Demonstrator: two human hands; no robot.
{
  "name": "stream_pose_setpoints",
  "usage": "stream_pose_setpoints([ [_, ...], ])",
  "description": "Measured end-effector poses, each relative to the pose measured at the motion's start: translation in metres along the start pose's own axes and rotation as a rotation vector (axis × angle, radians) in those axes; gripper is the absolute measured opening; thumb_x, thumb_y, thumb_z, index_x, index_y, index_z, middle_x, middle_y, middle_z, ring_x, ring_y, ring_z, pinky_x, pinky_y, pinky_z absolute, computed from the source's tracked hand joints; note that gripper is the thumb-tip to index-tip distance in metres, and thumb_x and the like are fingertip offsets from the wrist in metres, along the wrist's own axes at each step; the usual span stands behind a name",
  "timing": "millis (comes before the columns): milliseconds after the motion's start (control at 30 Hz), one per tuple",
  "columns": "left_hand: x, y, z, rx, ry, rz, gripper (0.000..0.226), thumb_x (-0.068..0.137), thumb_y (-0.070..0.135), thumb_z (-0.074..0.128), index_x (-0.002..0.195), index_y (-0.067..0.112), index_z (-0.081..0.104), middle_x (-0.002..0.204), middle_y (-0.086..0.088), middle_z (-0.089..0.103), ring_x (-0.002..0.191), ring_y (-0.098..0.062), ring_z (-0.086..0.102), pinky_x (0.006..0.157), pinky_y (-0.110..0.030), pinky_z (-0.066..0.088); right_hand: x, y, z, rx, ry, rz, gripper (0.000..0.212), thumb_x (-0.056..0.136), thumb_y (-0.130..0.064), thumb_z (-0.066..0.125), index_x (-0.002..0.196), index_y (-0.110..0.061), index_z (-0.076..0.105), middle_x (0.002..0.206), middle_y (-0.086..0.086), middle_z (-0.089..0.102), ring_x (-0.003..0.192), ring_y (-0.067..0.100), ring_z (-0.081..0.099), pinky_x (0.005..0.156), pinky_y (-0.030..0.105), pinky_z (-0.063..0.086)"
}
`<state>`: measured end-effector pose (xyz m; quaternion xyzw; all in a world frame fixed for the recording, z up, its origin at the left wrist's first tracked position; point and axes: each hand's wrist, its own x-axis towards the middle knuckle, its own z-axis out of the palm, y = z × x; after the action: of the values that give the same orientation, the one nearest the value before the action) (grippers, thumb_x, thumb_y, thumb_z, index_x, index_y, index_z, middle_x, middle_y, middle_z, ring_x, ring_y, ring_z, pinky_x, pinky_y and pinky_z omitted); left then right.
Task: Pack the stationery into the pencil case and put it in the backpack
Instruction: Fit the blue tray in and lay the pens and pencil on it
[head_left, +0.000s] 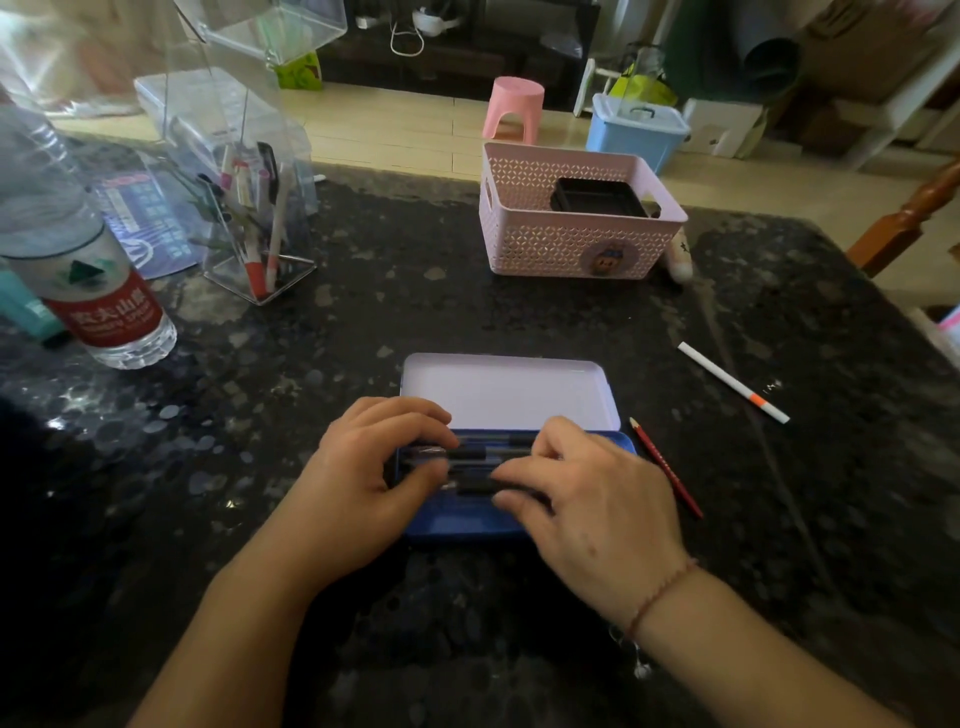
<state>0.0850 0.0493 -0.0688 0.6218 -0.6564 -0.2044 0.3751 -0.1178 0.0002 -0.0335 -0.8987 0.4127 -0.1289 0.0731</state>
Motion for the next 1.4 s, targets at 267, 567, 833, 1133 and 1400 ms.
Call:
stream_pose_setpoints([
  [267,-0.002,-0.001,-0.004,0.052,-0.089,-0.022,0.011,0.072,0.038,0.072,0.081,0.037,0.066,0.118,0.027,0.055,0.121,-0.004,0.042,0.101,-0.049,0.038,0.000,0.003,0.015,0.011,-0.004,-0.025,0.013,0.076,-0.041,0.069,0.086,-0.032,0.068,0.088,-0.013,0.064,0.082,0.009,0.051,0.061,0.019,0.037],
  [567,-0.003,-0.001,-0.006,0.101,-0.168,-0.031,0.016,0.068,0.042,0.074,0.079,0.039,0.063,0.121,0.030,0.051,0.124,0.000,0.035,0.106,-0.047,0.035,0.003,0.029,0.010,0.099,-0.113,-0.015,0.020,0.077,-0.050,0.064,0.091,-0.036,0.065,0.090,-0.021,0.061,0.087,0.000,0.048,0.073,0.025,0.047],
  [833,-0.002,0.000,-0.006,0.114,-0.184,-0.015,0.018,0.066,0.049,0.070,0.081,0.041,0.063,0.122,0.029,0.049,0.125,-0.001,0.035,0.105,-0.047,0.036,0.005,0.028,0.017,0.118,-0.086,-0.046,0.021,0.076,-0.054,0.060,0.087,-0.036,0.064,0.086,-0.020,0.058,0.082,-0.001,0.045,0.066,0.016,0.040],
  [1133,-0.002,0.001,-0.004,0.098,-0.151,-0.051,0.013,0.071,0.043,0.070,0.081,0.041,0.062,0.126,0.030,0.045,0.128,0.000,0.032,0.106,-0.049,0.037,0.003,0.040,0.016,0.118,0.053,-0.085,0.019,0.083,-0.048,0.057,0.089,-0.032,0.066,0.087,-0.016,0.061,0.083,0.004,0.051,0.071,0.024,0.046],
  [1400,-0.002,-0.003,-0.005,0.082,-0.140,-0.057,0.019,0.070,0.051,0.065,0.088,0.046,0.059,0.125,0.035,0.043,0.126,0.006,0.031,0.105,-0.048,0.038,0.024,0.210,-0.022,-0.130,0.220,0.782,0.041,0.080,-0.034,0.070,0.118,-0.017,0.062,0.114,0.013,0.062,0.104,0.030,0.057,0.086,0.038,0.046],
])
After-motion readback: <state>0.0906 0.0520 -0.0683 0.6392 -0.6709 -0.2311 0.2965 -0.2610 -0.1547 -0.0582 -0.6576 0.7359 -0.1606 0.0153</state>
